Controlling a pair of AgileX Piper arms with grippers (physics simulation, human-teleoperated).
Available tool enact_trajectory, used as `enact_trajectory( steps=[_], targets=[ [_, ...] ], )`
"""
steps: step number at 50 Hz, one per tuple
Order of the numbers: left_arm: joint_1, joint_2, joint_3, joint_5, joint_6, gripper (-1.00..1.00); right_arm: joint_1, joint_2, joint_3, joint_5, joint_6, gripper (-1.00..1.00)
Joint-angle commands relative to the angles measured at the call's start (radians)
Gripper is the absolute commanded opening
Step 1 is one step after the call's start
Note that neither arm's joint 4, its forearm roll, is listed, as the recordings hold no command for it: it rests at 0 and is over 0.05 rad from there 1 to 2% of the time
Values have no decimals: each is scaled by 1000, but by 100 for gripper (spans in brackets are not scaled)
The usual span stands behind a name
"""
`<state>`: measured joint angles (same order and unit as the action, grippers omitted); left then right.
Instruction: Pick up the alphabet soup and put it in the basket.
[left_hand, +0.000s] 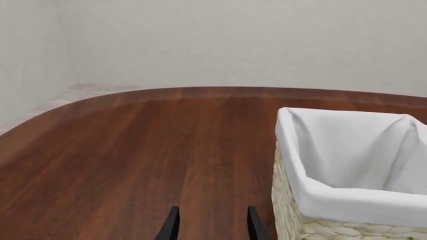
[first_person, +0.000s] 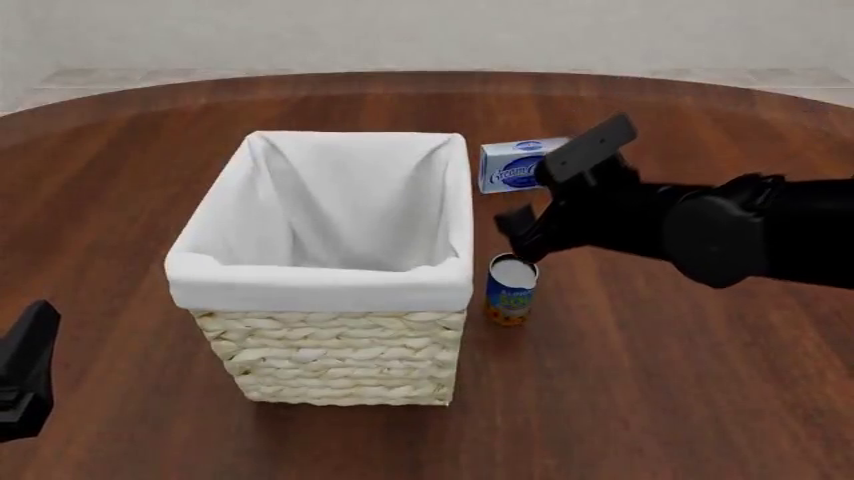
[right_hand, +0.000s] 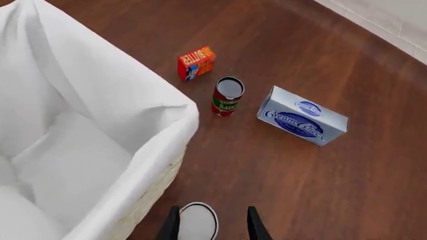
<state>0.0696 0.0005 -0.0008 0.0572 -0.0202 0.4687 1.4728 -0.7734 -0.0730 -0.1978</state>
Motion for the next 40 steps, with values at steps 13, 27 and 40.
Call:
enact_trajectory(
  steps=[13,27,40],
  targets=[
    [-7,0,1,-1,2,100,23,57,16,-33,42,100],
    [-10,0,1,0,3,100,12,72,33,-49,47,100],
    [-9,0,1,2,5,100,17,92,43,-67,59,100]
  ],
)
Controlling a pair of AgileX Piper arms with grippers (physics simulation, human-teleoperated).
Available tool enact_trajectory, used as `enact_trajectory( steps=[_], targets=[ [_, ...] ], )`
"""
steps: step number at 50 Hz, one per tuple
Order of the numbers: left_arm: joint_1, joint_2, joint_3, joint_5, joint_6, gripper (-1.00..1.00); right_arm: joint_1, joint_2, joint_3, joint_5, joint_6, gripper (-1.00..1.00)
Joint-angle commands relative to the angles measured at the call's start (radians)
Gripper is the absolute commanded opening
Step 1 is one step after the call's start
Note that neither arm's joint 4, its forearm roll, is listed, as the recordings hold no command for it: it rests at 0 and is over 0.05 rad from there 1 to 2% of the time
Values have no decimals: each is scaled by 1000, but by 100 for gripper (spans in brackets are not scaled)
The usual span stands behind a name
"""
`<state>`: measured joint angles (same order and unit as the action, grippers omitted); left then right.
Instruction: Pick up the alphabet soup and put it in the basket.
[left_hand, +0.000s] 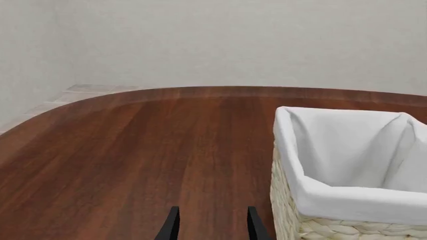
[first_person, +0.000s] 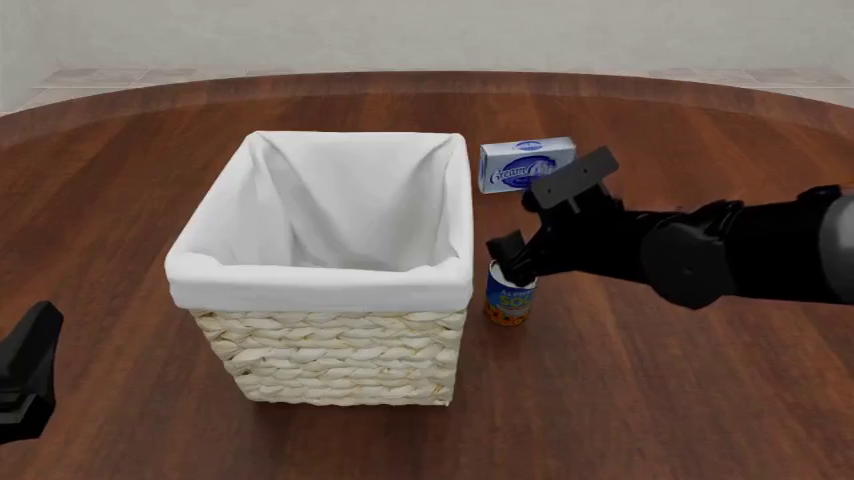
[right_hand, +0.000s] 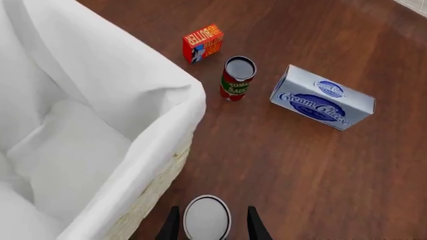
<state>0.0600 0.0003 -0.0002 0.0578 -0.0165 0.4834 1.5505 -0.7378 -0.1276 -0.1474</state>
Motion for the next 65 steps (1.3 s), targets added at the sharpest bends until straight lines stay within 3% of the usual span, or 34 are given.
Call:
enact_trajectory(
  steps=[1,29,65],
  targets=[
    [0,0,0,2,1,100,2,14,7,-12,9,100],
    [1,1,-1,5,5,100,10,79,30,-79,48,100],
    [-5,0,0,1,6,100,-2,112,54,-116,57,100]
  ],
)
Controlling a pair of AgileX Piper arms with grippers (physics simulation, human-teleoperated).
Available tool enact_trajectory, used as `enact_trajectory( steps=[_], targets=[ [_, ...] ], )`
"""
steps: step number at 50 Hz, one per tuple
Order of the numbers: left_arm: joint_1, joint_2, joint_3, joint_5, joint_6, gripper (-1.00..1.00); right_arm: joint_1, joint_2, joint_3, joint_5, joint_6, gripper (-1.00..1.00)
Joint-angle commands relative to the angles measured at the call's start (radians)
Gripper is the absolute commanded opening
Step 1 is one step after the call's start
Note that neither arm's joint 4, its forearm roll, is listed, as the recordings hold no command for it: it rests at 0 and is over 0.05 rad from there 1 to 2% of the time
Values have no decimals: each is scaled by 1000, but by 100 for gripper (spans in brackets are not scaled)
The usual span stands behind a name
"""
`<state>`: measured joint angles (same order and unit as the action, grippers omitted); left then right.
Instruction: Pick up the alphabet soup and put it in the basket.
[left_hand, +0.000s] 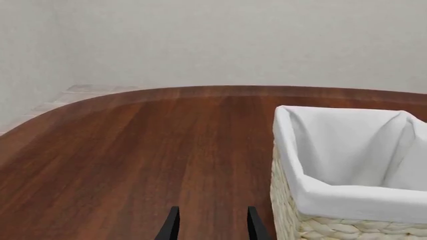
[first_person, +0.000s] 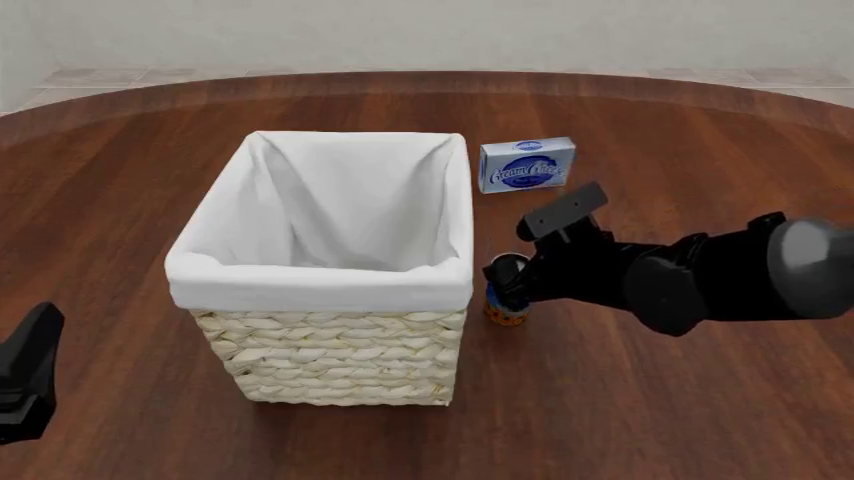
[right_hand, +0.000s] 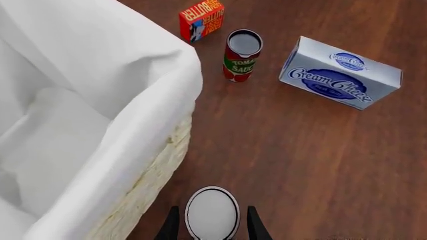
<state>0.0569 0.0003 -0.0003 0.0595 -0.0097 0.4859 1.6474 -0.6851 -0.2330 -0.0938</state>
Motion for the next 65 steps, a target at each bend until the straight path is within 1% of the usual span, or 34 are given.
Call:
enact_trajectory(
  steps=[1,45,65],
  targets=[
    [-2,0,0,-1,-1,100,-5,18,2,-14,3,100],
    [-8,0,0,-5,2,100,-9,85,-2,-52,18,100],
    [-8,0,-1,-2,3,100,-8,112,9,-80,39,100]
  ],
)
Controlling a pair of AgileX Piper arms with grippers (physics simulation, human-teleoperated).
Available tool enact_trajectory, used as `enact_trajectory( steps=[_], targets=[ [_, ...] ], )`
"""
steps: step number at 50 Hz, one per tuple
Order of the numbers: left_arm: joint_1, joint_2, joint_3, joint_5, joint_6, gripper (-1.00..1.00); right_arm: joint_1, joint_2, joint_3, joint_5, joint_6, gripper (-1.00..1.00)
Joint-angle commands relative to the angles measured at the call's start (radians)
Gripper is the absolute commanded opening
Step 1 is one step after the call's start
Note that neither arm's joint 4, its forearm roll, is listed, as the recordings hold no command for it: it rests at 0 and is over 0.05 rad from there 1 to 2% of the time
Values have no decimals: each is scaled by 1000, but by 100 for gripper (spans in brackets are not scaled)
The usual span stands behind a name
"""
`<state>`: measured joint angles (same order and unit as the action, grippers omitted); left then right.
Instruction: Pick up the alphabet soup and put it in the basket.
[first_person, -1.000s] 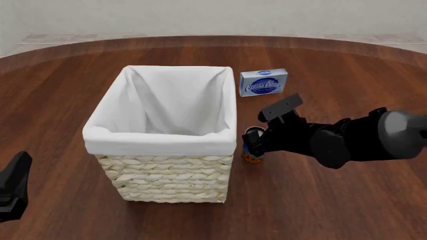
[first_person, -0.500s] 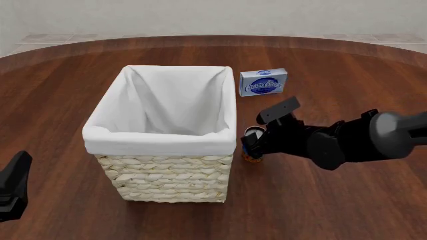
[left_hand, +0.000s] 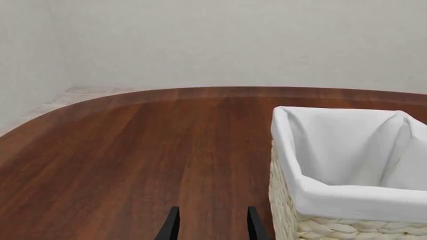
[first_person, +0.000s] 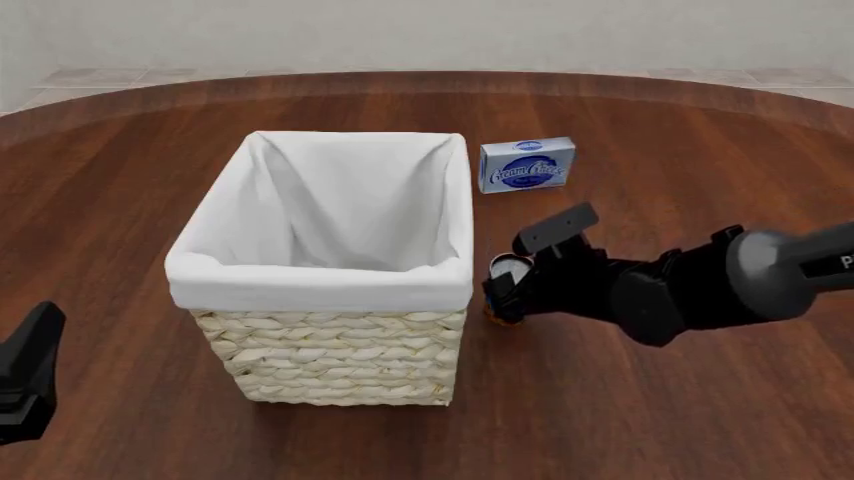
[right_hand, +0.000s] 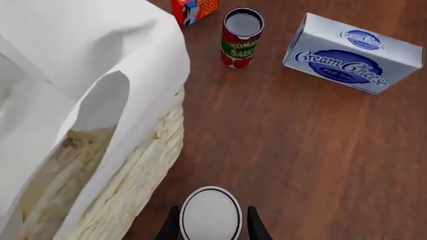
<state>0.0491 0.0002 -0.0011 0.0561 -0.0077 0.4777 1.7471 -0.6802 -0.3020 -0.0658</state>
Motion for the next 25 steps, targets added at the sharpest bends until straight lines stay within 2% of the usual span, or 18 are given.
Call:
enact_trajectory(
  steps=[1,13,14,25],
  targets=[
    [0,0,0,1,1,100,0,13,5,-13,11,100],
    [-1,0,0,2,2,100,3,30,15,-36,24,100],
    [-1,0,0,1,1,100,-1,27,15,-38,25,-100],
    [-1,0,0,3,0,100,-40,3,25,-43,-16,-100]
  ],
)
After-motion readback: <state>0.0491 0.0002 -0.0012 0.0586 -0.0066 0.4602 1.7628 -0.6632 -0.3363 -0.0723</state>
